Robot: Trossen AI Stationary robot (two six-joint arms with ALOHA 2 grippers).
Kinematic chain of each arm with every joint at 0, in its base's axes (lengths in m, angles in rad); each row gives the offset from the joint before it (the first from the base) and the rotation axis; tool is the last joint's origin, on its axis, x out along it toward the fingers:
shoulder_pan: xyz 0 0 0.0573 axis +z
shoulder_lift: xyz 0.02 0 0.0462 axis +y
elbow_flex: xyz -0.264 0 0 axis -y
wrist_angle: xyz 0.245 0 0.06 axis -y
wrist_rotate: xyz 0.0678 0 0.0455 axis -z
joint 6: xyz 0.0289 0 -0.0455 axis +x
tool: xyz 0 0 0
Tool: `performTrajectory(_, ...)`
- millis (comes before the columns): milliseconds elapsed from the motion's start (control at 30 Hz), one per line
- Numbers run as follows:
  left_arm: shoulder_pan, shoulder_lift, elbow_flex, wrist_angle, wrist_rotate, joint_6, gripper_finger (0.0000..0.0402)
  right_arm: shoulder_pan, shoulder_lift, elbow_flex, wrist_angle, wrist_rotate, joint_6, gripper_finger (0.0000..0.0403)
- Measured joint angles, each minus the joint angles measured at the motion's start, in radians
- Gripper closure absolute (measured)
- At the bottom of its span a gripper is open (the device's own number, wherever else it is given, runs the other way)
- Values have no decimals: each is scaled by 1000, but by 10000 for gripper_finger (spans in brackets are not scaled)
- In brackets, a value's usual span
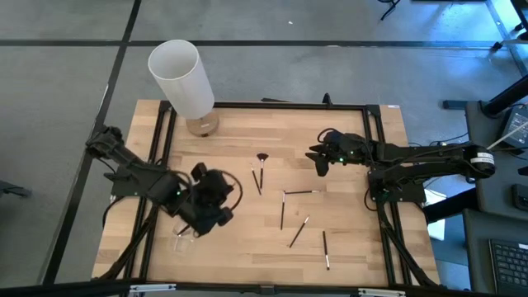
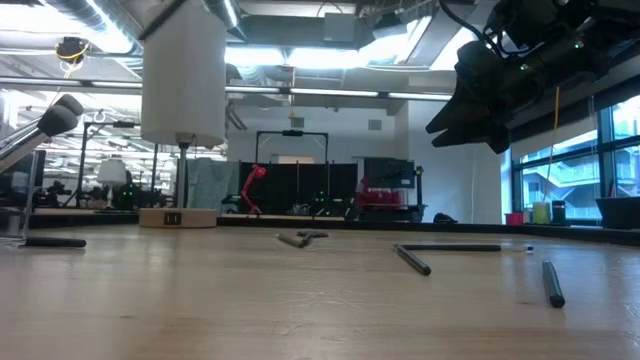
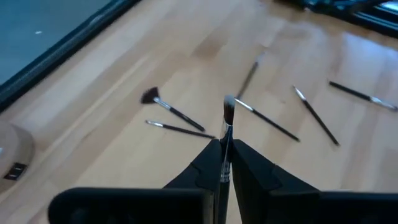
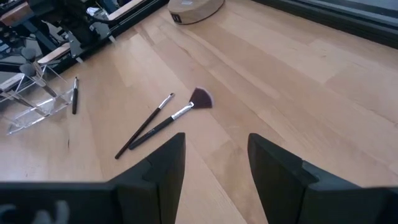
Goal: Put items in baskets/containers
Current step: Put the black eyeshadow brush into the transparent organizer
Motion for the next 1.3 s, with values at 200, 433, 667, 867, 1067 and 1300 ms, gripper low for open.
performTrajectory(200,-92,0,0,-8,1,-8,375,0,0,0,-1,0,0,230)
performTrajectory(433,-199,0,0,-88,-14,-55,375,0,0,0,-3,0,1,230)
performTrajectory(667,-311,2,0,-427,-27,-425,375,0,0,0,-3,0,1,230)
performTrajectory(867,-370,4,-44,-441,-48,-485,375,0,0,0,-3,0,1,230)
performTrajectory(1067,-371,7,-146,-424,20,-525,375,0,0,0,-3,0,1,230)
performTrajectory(1300,-386,7,-179,-414,42,-527,374,0,0,0,-3,0,4,230)
